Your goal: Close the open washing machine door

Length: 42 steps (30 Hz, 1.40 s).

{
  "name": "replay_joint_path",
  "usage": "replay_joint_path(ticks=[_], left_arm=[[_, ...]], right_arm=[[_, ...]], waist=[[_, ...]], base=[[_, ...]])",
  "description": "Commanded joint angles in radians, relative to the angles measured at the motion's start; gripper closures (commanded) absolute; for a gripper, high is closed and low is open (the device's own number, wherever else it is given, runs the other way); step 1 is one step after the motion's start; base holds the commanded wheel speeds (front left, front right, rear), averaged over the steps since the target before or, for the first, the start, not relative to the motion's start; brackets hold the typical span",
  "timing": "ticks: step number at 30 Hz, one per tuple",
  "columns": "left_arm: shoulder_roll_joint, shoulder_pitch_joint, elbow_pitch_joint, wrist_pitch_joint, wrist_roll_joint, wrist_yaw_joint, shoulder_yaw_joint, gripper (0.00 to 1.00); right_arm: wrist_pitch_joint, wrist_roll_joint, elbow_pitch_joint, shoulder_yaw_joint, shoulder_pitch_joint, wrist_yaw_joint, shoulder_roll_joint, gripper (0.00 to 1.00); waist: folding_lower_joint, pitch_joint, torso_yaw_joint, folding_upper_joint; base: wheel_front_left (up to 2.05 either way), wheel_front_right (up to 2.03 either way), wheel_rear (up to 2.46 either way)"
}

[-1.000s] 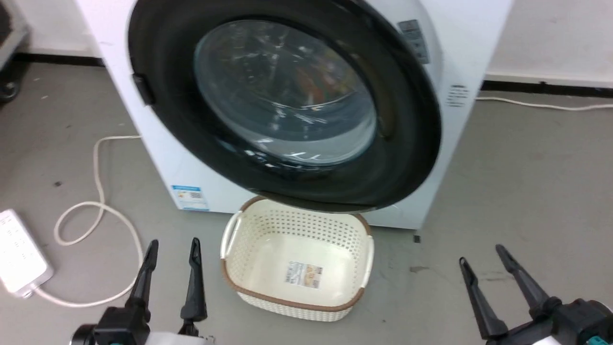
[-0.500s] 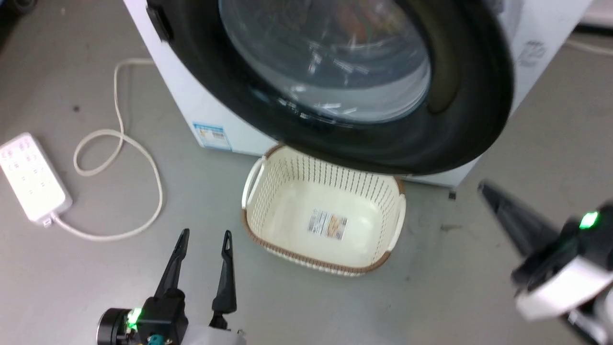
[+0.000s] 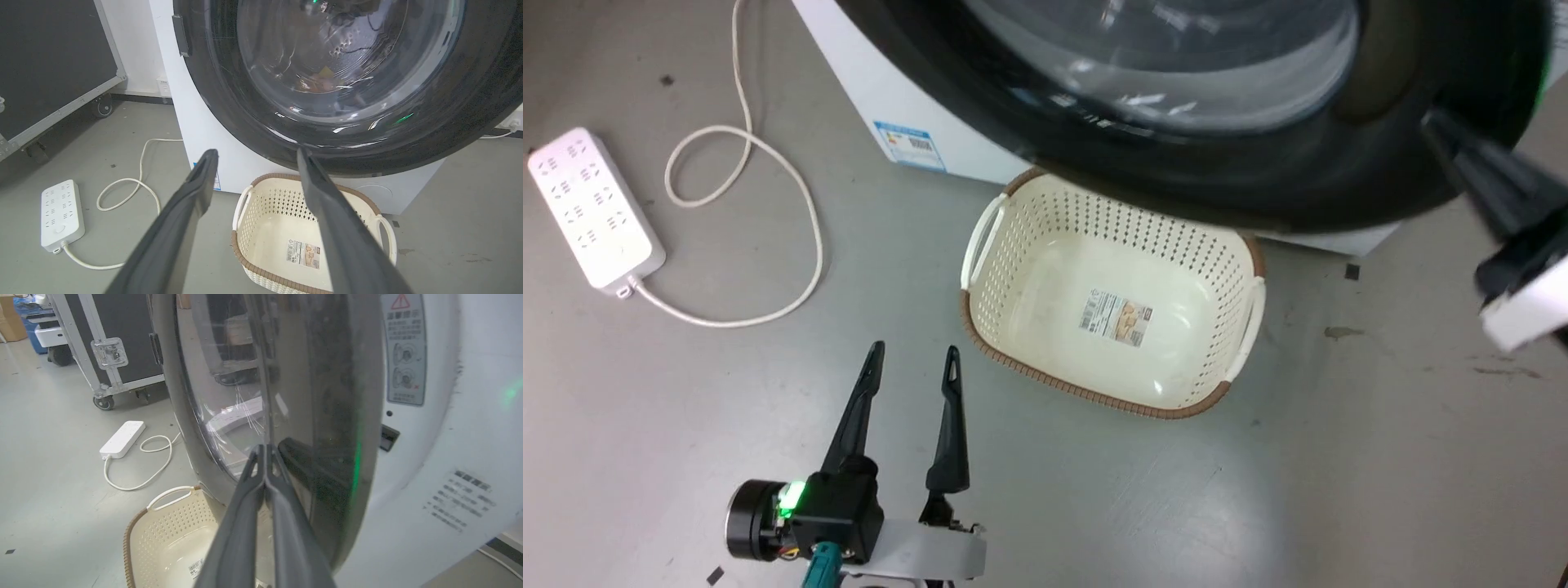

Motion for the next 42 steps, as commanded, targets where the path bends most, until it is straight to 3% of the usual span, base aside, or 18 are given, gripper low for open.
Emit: replay_joint_path(ticks=[1,10,21,22,23,29,34,38,42], left_arm=[[0.0,-0.02,-0.009,-0.004,-0.007,0.01,-0.005,0.0],[0.0,-0.044,-0.025,-0.004,-0.022,0.042,-0.037,0.0],[0.0,-0.048,-0.012,-0.004,-0.054,0.059,-0.04,0.0],[0.0,-0.047,-0.008,-0.004,-0.056,0.054,-0.036,0.0],[0.0,-0.045,-0.002,-0.004,-0.058,0.048,-0.031,0.0],[0.0,-0.015,0.049,-0.004,-0.084,-0.012,0.015,0.0],[0.0,0.026,0.096,-0.004,-0.109,-0.061,0.073,0.0],[0.0,0.052,0.115,-0.004,-0.119,-0.084,0.106,0.0],[0.0,0.087,0.139,-0.004,-0.124,-0.117,0.143,0.0]], right_arm=[[-0.006,0.028,0.049,-0.002,-0.054,-0.002,-0.005,1.0],[0.004,0.151,0.279,-0.038,-0.24,-0.002,0.045,1.0],[-0.021,0.206,0.36,0.018,-0.26,-0.002,0.065,1.0],[-0.026,0.2,0.355,0.021,-0.249,-0.002,0.065,0.69],[-0.03,0.192,0.35,0.021,-0.231,-0.002,0.068,0.0],[-0.035,0.143,0.241,-0.106,-0.035,-0.002,0.121,0.0],[-0.035,0.08,0.108,-0.296,0.216,-0.002,0.238,0.0],[-0.035,-0.023,0.024,-0.38,0.357,-0.002,0.309,0.0],[-0.035,-0.208,-0.083,-0.468,0.558,-0.002,0.44,0.0]], waist=[[-0.0003,0.012,0.007,0.0],[-0.0003,0.035,0.018,0.0],[-0.0003,-0.022,0.007,0.0],[-0.0003,-0.036,0.003,0.0],[-0.0003,-0.056,-0.003,0.0],[-0.0003,-0.185,-0.045,0.0],[-0.0003,-0.289,-0.093,0.0],[-0.0003,-0.336,-0.119,0.0],[-0.0003,-0.384,-0.147,0.0]], base=[[0.0,0.0,0.0],[0.0,0.0,0.0],[0.0,0.0,0.0],[0.0,0.0,0.0],[0.0,0.0,0.0],[0.0,0.0,0.0],[0.0,0.0,0.0],[0.0,0.0,0.0],[0.0,0.0,0.0]])
